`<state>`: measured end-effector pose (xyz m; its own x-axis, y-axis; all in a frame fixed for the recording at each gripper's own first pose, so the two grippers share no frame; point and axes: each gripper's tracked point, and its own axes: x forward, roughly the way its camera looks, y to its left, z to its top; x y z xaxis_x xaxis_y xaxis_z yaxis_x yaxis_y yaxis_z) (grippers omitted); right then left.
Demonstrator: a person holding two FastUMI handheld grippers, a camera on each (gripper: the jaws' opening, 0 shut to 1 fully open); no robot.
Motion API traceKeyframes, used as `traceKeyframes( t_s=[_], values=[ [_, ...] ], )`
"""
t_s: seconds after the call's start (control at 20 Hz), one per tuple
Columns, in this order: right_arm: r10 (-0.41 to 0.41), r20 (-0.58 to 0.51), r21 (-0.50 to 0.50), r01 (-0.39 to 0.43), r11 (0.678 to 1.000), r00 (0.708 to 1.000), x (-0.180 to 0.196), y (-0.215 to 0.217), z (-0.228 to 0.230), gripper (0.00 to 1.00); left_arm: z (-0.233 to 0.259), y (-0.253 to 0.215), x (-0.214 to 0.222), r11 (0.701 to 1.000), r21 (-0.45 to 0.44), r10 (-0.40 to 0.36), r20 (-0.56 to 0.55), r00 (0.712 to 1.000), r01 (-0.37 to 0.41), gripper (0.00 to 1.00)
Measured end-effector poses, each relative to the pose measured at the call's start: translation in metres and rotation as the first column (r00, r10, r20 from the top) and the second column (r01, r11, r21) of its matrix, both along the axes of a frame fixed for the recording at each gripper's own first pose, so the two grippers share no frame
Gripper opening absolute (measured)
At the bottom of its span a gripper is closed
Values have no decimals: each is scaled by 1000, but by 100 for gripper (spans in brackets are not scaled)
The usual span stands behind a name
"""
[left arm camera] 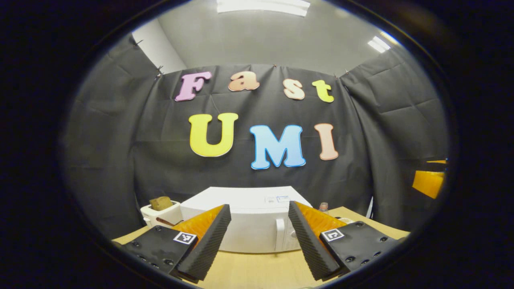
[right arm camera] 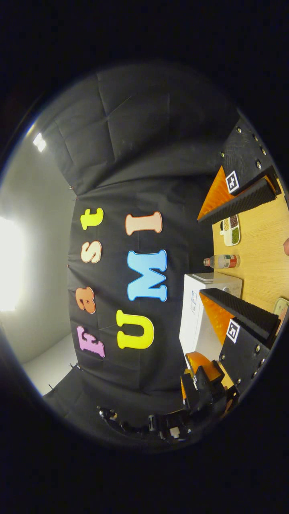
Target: Open the microwave oven with the left hand, put the food in, and close the microwave oven.
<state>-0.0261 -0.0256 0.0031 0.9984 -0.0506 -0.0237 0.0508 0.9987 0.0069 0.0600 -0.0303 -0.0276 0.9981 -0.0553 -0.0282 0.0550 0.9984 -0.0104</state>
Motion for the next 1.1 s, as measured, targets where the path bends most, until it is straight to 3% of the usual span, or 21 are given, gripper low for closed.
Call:
traceKeyframes(
  t_s=[0.1,0.15,0.2,0.3,0.55,0.6,0.7,1.1],
  values=[
    [-24,0,-8,24,1000,1000,-6,-8,0,98,-12,-5,14,1000,-8,-7,-14,1000,7,100],
    [-36,-4,-11,36,999,999,-8,-12,-1,98,-21,-9,24,1000,-10,-18,-26,999,17,94],
    [-49,-4,-10,49,999,999,-10,-16,0,98,-30,-15,33,1000,-9,-25,-36,999,25,100],
    [-83,-4,-12,83,997,997,-17,-27,0,98,-46,-25,51,999,3,-46,-54,997,46,94],
    [-147,-45,-28,146,989,988,-29,-46,-12,98,-87,-50,90,995,39,-89,-120,989,94,94],
    [-154,-50,-29,153,988,987,-31,-48,-12,98,-98,-55,97,994,31,-97,-138,986,102,100],
    [-162,-59,-34,160,986,985,-34,-50,-14,98,-117,-60,111,994,27,-95,-173,980,101,94],
    [-168,-106,-55,163,985,980,-41,-54,-26,97,-186,-78,149,993,30,-100,-312,945,115,94]
  ],
)
